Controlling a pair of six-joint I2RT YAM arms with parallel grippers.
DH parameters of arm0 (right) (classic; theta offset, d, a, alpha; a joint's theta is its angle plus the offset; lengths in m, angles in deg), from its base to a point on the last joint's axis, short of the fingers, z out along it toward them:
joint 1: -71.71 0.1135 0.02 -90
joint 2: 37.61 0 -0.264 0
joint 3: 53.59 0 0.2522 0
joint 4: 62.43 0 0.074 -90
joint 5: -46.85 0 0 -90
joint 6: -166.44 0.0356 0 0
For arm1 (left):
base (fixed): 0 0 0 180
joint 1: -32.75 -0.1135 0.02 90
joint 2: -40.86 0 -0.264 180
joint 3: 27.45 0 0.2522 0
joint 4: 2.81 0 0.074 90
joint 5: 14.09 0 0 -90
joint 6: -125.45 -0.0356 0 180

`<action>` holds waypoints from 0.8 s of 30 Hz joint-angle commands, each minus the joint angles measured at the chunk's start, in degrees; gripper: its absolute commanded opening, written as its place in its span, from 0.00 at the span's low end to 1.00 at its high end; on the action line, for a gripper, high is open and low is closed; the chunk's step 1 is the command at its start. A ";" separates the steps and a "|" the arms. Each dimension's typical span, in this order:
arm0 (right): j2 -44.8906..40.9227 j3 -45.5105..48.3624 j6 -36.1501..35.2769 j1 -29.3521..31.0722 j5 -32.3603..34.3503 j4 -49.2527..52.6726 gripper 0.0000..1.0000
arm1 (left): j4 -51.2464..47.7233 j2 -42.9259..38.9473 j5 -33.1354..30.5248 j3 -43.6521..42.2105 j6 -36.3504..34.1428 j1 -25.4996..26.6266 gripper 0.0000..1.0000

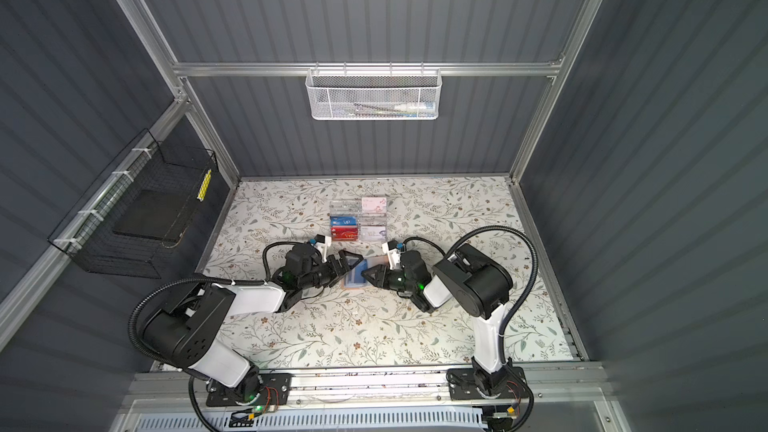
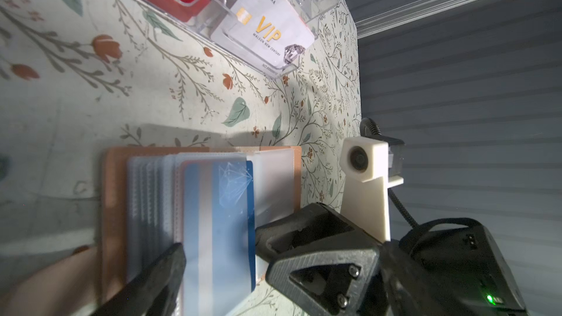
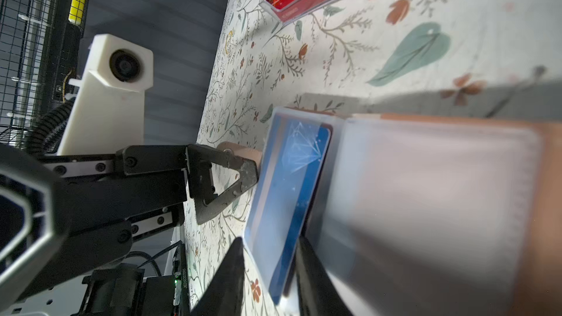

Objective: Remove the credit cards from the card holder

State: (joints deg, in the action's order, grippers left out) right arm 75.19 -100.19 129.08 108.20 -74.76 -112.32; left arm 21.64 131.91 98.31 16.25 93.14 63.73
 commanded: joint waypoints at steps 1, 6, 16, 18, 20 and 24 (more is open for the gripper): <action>0.89 0.21 0.34 0.09 -1.40 -2.65 0.30 | -0.74 0.64 0.31 -0.46 -0.63 0.19 1.00; 1.62 0.03 0.84 0.14 -1.96 -4.46 0.27 | -0.91 0.87 0.20 -1.34 -1.09 0.22 1.00; 3.60 -0.62 1.96 0.08 -2.92 -6.31 0.26 | 1.03 2.33 0.20 -2.43 -0.74 0.14 1.00; 3.90 -0.61 2.33 0.14 -3.07 -7.03 0.26 | 1.50 2.71 0.32 -2.50 -0.65 0.21 1.00; 4.41 -0.67 2.98 0.22 -3.26 -7.95 0.26 | 2.10 3.06 0.37 -2.71 -0.56 0.12 1.00; 5.06 -0.66 3.82 0.24 -3.39 -9.48 0.27 | 2.57 3.00 0.40 -3.10 -0.39 0.17 1.00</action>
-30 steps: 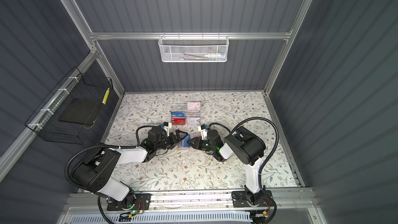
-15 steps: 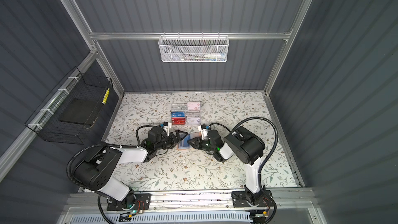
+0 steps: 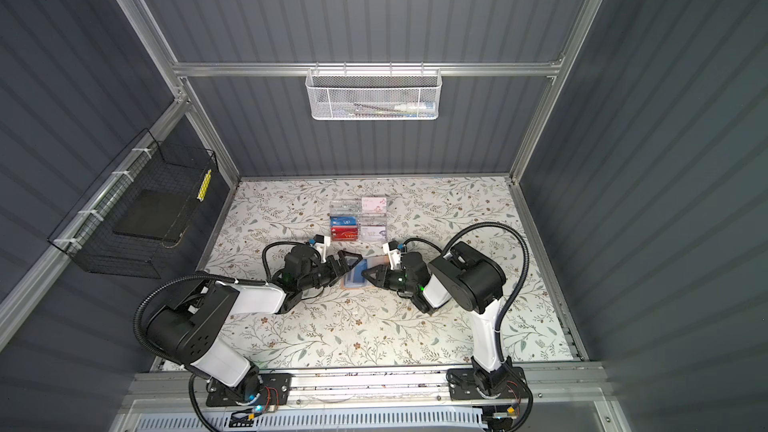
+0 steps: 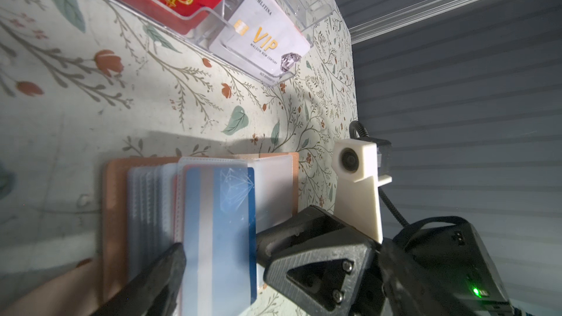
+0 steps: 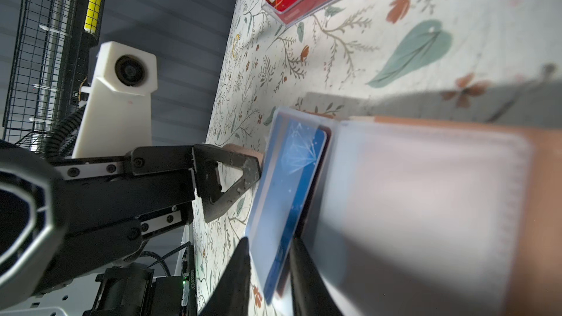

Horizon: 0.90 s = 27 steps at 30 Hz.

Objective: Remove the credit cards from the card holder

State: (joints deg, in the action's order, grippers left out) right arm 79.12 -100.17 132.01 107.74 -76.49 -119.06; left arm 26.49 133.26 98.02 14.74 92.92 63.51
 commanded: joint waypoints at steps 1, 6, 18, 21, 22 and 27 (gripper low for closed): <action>1.22 -0.83 1.02 0.67 -1.66 -3.11 0.27 | -2.29 1.57 0.74 -1.68 -0.26 0.38 1.00; 1.53 -1.25 2.33 0.71 -1.93 -5.63 0.27 | -2.38 1.24 0.72 -2.20 -0.37 0.37 1.00; 2.73 -3.49 4.66 0.88 -2.28 -8.23 0.26 | -1.24 1.37 0.66 -3.37 -0.29 0.42 1.00; 2.54 -3.92 4.02 1.23 -2.14 -7.08 0.26 | -0.76 1.71 0.79 -3.45 -0.17 0.39 1.00; 2.61 -3.92 3.98 1.32 -2.11 -7.08 0.26 | -0.63 1.95 0.85 -3.46 -0.08 0.43 1.00; 3.23 -4.60 4.16 1.68 -2.13 -7.01 0.23 | 0.68 2.70 1.09 -3.64 0.27 0.43 1.00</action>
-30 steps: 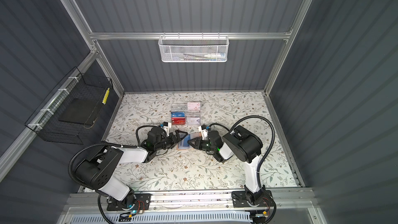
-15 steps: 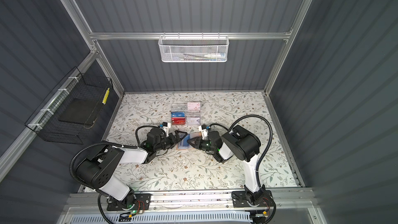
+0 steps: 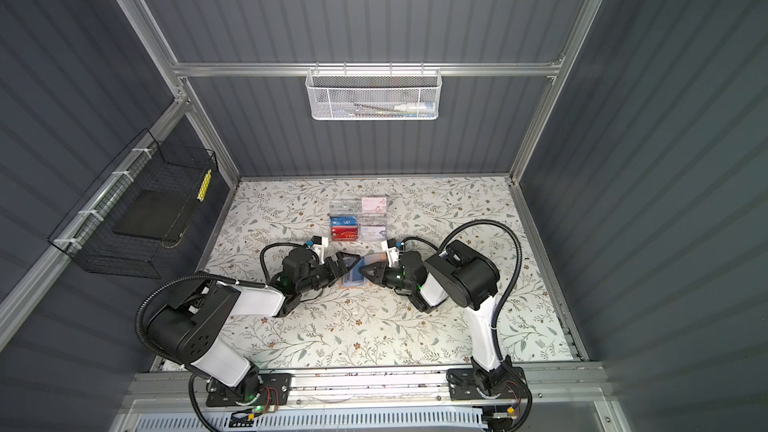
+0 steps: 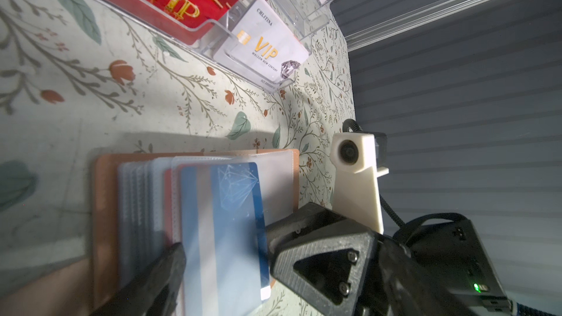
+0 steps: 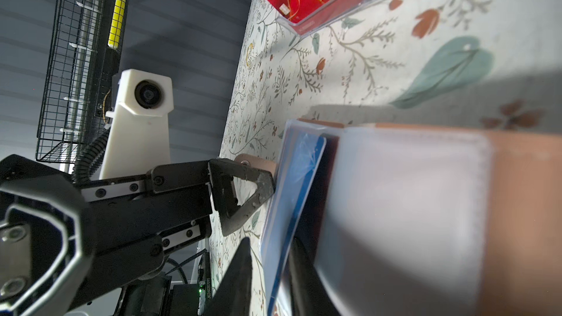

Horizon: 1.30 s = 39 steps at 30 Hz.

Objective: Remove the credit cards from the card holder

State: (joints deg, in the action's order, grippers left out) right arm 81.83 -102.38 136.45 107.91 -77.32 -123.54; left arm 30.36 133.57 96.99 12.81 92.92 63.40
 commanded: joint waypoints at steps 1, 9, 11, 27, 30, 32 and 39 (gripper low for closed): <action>0.58 -2.48 -0.33 1.50 -1.26 -2.45 0.22 | -3.12 2.41 2.16 -1.80 0.34 0.50 1.00; 0.12 -2.05 -0.68 1.47 -0.94 -1.71 0.15 | -3.70 1.70 1.99 -1.95 0.02 0.52 1.00; -0.23 -1.67 -1.01 1.27 -0.93 -1.69 0.13 | -3.77 1.60 1.98 -2.05 -0.03 0.45 1.00; -2.46 1.00 -1.74 -1.56 -2.71 -1.83 0.04 | -4.82 1.25 1.60 -1.99 -0.51 0.43 1.00; -2.70 1.22 -1.88 -1.98 -2.79 -1.75 0.03 | -4.88 1.42 1.64 -1.98 -0.50 0.53 1.00; -2.80 1.30 -2.13 -2.21 -2.94 -1.43 0.02 | -4.84 1.51 1.67 -1.98 -0.47 0.53 1.00; -3.96 1.94 -3.16 -3.11 -3.06 0.31 0.00 | -5.25 1.61 1.62 -1.70 -0.78 0.46 1.00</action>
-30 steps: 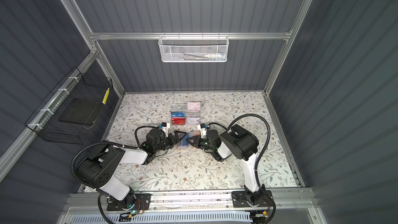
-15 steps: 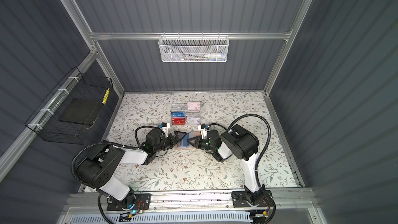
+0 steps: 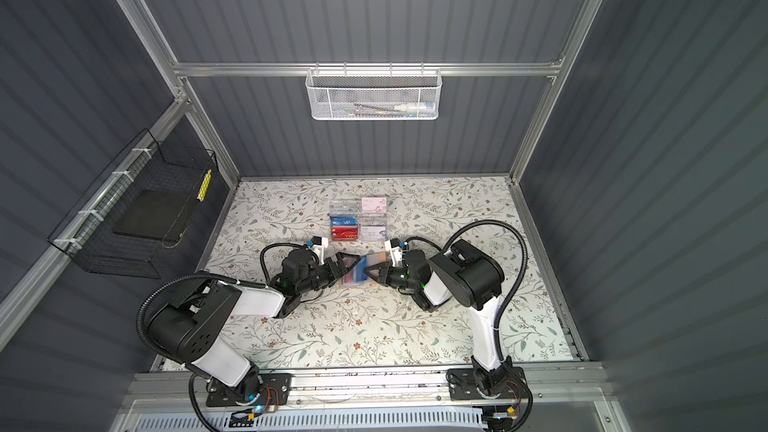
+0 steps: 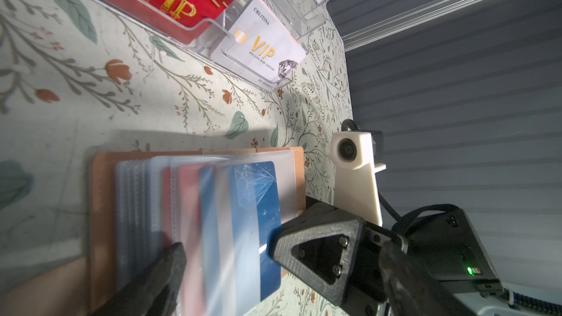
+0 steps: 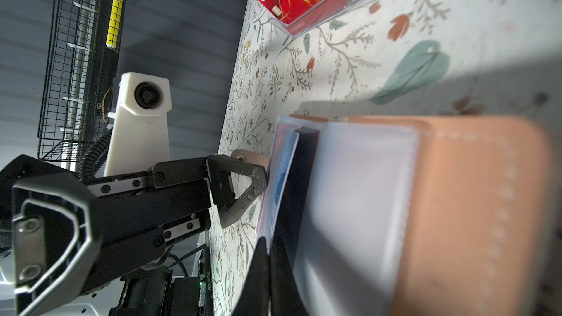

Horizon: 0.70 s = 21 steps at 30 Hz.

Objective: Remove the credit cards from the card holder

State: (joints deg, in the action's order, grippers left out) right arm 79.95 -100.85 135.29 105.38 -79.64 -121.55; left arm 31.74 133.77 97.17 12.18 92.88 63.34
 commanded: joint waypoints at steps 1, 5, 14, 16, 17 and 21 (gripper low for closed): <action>-2.35 0.57 -2.24 -0.73 -0.69 -1.57 0.00 | -6.89 1.49 1.49 -0.91 -0.84 0.56 1.00; -3.67 1.45 -3.03 -1.39 -0.46 -0.43 0.00 | -6.83 2.06 1.44 -0.94 -1.06 0.46 1.00; -8.06 2.82 -5.73 -2.54 0.90 5.76 0.00 | -6.66 1.90 1.34 -1.18 -1.26 0.50 1.00; -9.47 2.91 -6.58 -2.76 1.13 7.64 0.00 | -7.78 1.12 1.21 -0.91 -1.68 0.53 1.00; -10.17 3.06 -7.01 -2.84 1.19 8.50 0.00 | -8.63 0.55 1.14 -0.67 -2.07 0.52 1.00; -13.40 3.03 -8.92 -3.27 1.78 13.33 0.00 | -12.58 -1.96 0.57 0.38 -3.85 0.49 1.00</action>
State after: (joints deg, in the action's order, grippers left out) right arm 68.65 -98.09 129.41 102.43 -78.70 -112.17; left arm 29.16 132.74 97.63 12.57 91.24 63.47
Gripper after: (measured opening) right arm 0.050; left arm 0.998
